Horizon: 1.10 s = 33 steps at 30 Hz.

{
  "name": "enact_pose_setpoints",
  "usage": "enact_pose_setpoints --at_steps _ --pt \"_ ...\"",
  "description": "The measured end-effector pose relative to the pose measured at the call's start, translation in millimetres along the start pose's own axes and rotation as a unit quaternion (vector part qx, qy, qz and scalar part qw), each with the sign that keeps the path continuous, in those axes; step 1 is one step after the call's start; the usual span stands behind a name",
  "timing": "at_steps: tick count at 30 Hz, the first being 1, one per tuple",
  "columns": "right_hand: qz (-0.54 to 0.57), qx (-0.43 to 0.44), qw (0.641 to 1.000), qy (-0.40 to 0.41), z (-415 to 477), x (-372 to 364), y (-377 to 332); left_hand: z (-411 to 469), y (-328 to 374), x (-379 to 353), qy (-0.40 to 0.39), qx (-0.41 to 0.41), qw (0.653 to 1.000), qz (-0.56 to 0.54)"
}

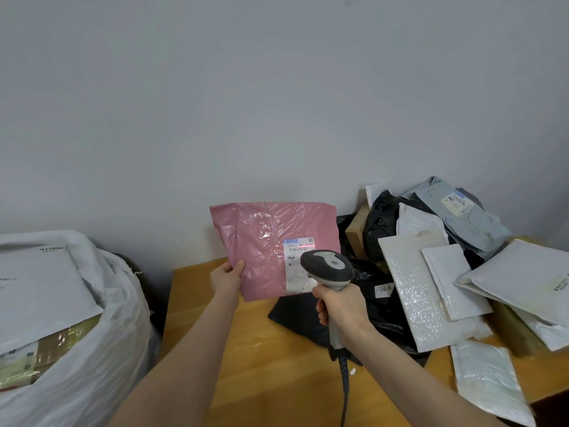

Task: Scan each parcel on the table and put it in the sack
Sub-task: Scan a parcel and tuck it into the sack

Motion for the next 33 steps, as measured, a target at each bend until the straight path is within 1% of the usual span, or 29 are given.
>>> enact_pose_setpoints --at_steps 4,8,13,20,24,33 --pt "-0.006 -0.005 1.0 0.003 -1.6 -0.7 0.7 -0.2 -0.7 1.7 -0.005 0.004 1.0 -0.002" --pt "0.007 -0.006 1.0 -0.011 -2.5 -2.9 1.1 -2.7 2.2 2.4 -0.012 0.002 1.0 -0.015" --pt "0.018 0.01 1.0 -0.024 -3.3 -3.0 2.1 -4.4 3.5 4.1 -0.008 -0.005 1.0 -0.024" --pt "-0.003 0.012 1.0 -0.027 -1.7 -9.2 1.4 0.2 2.3 11.0 0.004 -0.001 1.0 -0.022" --pt "-0.029 0.01 0.999 -0.017 -0.2 -11.0 1.9 2.5 -0.4 14.0 0.006 0.002 1.0 -0.018" --pt "-0.037 -0.003 0.999 -0.011 5.0 -14.0 0.1 10.1 -1.4 12.6 0.005 0.004 1.0 -0.022"
Point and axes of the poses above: each hand's wrist, its own z-axis towards the middle knuckle, its own x-axis out of the back of the hand, y = z × x, the point moved 1 cm from there along z, towards the middle knuckle, and after that the axes turned 4 degrees about -y, right-handed, at the moved point
